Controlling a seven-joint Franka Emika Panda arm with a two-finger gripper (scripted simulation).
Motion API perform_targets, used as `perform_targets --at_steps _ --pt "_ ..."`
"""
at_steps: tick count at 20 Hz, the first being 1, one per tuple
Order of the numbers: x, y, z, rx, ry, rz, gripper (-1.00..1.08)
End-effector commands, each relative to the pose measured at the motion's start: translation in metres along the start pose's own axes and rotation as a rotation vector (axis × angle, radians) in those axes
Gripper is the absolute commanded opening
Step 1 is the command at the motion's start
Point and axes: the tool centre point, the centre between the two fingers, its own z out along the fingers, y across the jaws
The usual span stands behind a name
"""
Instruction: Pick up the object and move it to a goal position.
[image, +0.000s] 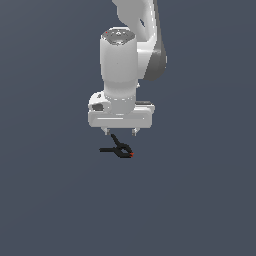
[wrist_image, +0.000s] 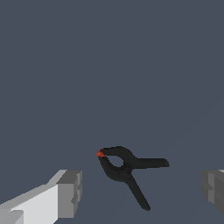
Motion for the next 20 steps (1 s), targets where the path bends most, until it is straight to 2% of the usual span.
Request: perform_targets --at_steps 1,10,20 --pt "-0.001 0.000 0.002 0.000 -0.002 -0.009 1.00" --pt "-0.006 0.004 0.017 -0.003 -0.017 -0.111 1.00" --pt "-0.021 0.010 0.052 0.002 -0.050 -0.339 1.00"
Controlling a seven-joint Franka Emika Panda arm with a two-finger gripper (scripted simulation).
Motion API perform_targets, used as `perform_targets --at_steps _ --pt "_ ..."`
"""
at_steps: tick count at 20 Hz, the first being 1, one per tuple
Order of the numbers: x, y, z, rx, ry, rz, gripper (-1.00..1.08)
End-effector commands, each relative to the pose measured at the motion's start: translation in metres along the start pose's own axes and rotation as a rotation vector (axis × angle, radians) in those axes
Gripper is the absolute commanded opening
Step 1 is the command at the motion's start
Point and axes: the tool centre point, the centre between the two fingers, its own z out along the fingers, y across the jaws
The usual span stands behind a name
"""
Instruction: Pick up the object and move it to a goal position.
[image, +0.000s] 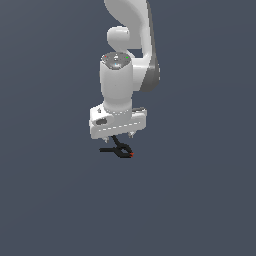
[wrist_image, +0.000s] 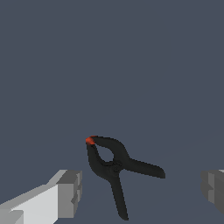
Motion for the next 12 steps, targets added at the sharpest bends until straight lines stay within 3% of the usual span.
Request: perform_targets --at_steps 1,12 --pt "-0.004 0.000 0.010 0.003 -0.009 -0.066 1.00" --pt "-0.025 0.000 0.053 0.027 -0.043 -0.357 1.00"
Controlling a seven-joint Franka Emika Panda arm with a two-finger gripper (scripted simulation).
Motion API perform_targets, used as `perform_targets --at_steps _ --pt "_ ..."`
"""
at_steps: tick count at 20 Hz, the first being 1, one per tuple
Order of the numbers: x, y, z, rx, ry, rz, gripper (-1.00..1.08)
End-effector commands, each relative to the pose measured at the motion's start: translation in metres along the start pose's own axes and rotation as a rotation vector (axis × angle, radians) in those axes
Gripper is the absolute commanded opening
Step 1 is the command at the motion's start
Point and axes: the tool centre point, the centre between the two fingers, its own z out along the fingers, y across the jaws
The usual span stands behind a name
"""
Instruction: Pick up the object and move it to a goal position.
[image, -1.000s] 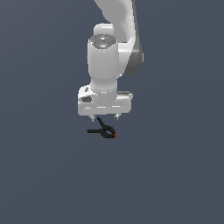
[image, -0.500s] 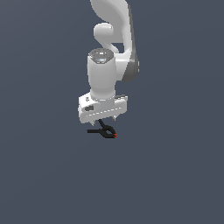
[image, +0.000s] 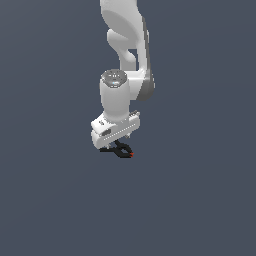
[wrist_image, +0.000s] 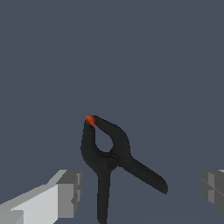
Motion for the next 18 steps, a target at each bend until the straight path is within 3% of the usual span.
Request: perform_targets --at_steps 1,10,18 --pt "-0.004 -0.002 0.010 0.007 -0.006 -0.068 1.00" --pt "-0.019 -0.009 0.042 0.036 -0.020 -0.297 1.00" --pt "-0.027 -0.015 0.059 0.054 -0.023 -0.426 1.00"
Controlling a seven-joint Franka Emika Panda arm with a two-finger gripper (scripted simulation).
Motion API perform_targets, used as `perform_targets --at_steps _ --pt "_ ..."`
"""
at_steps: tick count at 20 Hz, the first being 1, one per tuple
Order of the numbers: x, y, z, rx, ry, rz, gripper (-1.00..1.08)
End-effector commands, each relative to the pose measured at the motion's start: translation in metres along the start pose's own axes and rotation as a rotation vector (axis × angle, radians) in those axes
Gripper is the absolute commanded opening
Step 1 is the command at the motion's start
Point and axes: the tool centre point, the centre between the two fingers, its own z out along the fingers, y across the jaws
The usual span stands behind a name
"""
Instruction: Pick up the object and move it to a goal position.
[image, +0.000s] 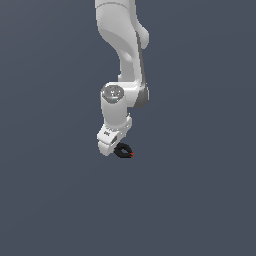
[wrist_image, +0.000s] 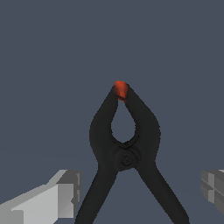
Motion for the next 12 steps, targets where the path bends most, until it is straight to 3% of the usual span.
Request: perform_targets --at_steps 1,12 --pt "-0.0010 -0.0017 0.0040 0.004 0.000 -0.031 1.00" --pt "-0.0025 -0.0036 0.0110 0.008 0.000 -0.060 1.00"
